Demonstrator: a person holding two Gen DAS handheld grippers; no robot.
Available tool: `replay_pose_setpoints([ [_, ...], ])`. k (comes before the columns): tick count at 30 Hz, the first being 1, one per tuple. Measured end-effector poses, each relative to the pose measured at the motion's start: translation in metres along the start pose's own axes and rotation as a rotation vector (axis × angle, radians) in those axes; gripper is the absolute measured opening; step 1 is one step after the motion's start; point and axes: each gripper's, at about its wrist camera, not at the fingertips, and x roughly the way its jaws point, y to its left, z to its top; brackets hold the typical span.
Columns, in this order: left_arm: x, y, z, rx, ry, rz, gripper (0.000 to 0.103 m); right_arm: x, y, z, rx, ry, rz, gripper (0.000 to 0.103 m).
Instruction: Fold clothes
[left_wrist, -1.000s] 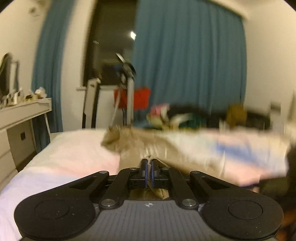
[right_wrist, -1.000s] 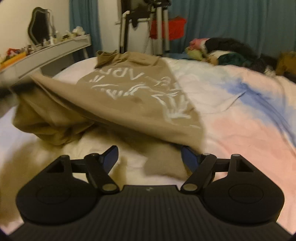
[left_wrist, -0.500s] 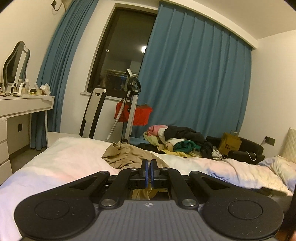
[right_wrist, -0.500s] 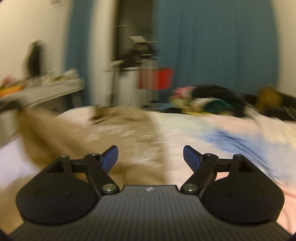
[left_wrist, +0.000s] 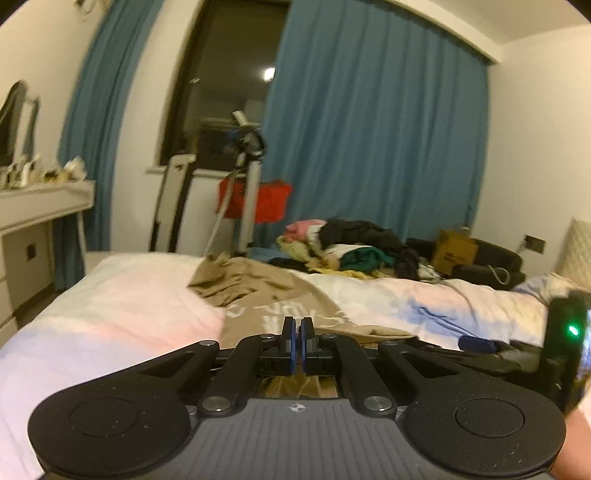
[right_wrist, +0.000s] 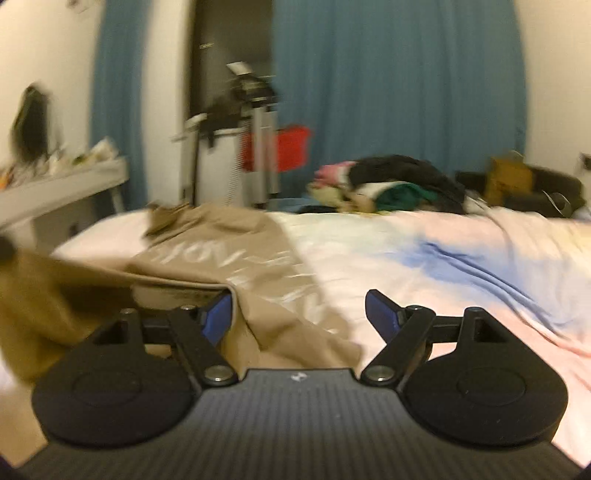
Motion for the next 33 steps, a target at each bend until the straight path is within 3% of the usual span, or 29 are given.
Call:
replay_pose_setpoints([
  [3,-0.002,-0.008,-0.002,0.016,-0.011,-0.011,0.002,0.009,-0.008,-0.003,0.032,0.082,-0.010,0.079],
  [9,-0.006,0.003,0.000,-0.031,-0.025,0.046,0.002,0.026,-0.024,-0.010,0.096,0.245,-0.031,0.084],
  [12,-0.009,0.011,0.005,-0.079,-0.045,0.059,0.002,0.019,-0.023,-0.008,0.058,0.273,-0.041,0.084],
  [15,-0.013,0.013,0.007,-0.093,-0.053,0.056,0.002,0.000,-0.030,-0.002,0.069,0.175,-0.111,0.083],
  [18,-0.016,0.013,0.010,-0.094,-0.057,0.042,0.002,-0.041,-0.041,0.015,0.120,-0.103,-0.247,0.083],
  [21,-0.019,0.010,0.011,-0.085,-0.069,0.026,0.002,-0.066,-0.052,0.025,0.158,-0.273,-0.318,0.090],
  [22,-0.019,0.010,0.012,-0.085,-0.072,0.023,0.002,-0.065,-0.054,0.026,0.157,-0.264,-0.327,0.091],
  [24,-0.020,0.010,0.012,-0.090,-0.075,0.023,0.002,-0.043,-0.057,0.022,0.149,-0.133,-0.306,0.089],
  [28,-0.020,0.014,0.013,-0.106,-0.072,0.036,0.002,0.017,-0.074,-0.012,0.277,0.252,-0.195,0.089],
  [30,-0.018,0.016,0.012,-0.114,-0.059,0.040,0.002,0.023,-0.080,-0.021,0.338,0.282,-0.189,0.089],
  [31,-0.017,0.017,0.011,-0.113,-0.052,0.045,0.002,0.021,-0.080,-0.018,0.330,0.255,-0.214,0.089],
  [33,-0.014,0.018,0.008,-0.099,-0.007,0.049,0.002,0.001,-0.077,-0.005,0.308,0.111,-0.281,0.089],
])
